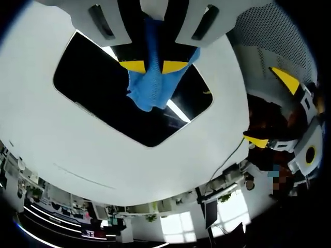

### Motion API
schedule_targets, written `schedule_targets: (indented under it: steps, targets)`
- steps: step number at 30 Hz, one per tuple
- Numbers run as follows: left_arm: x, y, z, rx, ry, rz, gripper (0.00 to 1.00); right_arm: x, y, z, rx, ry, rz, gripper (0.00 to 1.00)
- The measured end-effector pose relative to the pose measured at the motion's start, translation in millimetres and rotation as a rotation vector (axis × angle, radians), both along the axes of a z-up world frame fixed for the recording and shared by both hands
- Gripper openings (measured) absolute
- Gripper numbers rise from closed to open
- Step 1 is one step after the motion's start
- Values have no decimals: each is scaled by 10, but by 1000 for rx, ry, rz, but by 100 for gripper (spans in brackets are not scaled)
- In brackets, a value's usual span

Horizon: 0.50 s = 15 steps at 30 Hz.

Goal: Wipe the mirror surface with the cleaning cloth until all visible marks leave the cleaned area.

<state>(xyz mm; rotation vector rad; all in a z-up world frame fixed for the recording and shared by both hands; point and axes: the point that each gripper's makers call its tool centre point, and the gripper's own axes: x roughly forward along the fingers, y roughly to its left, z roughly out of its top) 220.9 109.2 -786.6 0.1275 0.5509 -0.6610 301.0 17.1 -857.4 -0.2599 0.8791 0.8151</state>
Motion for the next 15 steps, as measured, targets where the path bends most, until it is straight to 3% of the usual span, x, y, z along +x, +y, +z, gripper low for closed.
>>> schedule_targets:
  steps: [15]
  targets:
    - [-15, -19, -4, -12, 10, -8, 62, 125, 1, 2, -7, -25, -9, 4]
